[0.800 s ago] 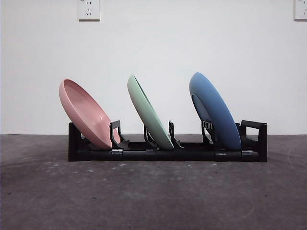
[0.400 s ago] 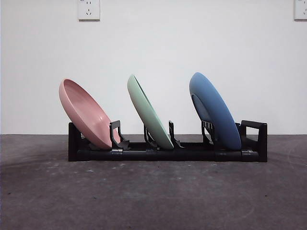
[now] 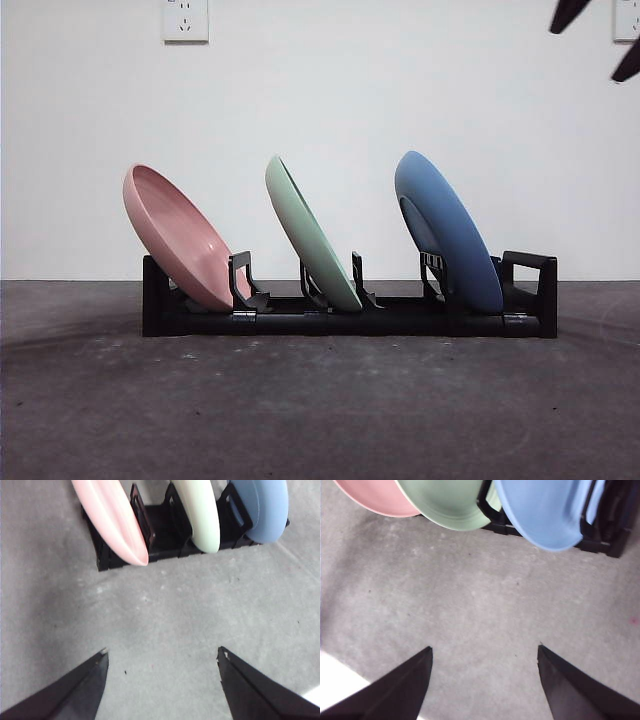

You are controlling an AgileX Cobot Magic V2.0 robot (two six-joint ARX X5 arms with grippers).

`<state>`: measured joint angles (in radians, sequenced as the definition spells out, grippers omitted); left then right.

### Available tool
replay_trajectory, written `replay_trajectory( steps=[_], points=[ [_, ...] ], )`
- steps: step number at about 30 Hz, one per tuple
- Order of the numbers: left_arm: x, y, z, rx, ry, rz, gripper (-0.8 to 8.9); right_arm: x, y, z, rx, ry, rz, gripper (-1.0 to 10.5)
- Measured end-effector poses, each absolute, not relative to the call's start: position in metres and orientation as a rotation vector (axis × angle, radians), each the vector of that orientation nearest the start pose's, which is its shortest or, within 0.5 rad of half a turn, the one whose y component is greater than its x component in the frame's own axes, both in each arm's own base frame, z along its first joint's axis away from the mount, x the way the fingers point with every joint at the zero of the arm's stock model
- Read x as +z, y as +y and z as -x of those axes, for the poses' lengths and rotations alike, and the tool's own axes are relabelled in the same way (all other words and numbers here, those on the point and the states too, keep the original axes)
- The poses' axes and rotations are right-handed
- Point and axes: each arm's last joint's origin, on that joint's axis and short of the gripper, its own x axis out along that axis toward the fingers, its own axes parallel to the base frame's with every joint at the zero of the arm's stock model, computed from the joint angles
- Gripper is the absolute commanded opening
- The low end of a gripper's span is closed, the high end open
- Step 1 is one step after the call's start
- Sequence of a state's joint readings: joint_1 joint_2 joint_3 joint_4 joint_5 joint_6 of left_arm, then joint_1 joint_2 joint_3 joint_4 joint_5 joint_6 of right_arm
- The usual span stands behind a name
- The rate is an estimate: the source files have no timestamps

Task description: Place the plate

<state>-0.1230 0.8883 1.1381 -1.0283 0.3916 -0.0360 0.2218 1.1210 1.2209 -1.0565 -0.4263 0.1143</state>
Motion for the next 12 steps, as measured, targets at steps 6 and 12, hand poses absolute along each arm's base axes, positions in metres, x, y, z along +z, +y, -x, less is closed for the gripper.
replay_trajectory(
  steps=[6, 12],
  points=[
    [0.362, -0.029, -0.142, -0.476, 0.773, 0.137, 3.45, 0.367, 0.076, -0.25, 0.563, 1.036, -0.189, 3.3],
    [0.362, -0.029, -0.142, -0.476, 0.768, 0.136, 3.45, 0.375, 0.103, -0.311, 0.597, 1.026, -0.169, 3.3]
  ],
)
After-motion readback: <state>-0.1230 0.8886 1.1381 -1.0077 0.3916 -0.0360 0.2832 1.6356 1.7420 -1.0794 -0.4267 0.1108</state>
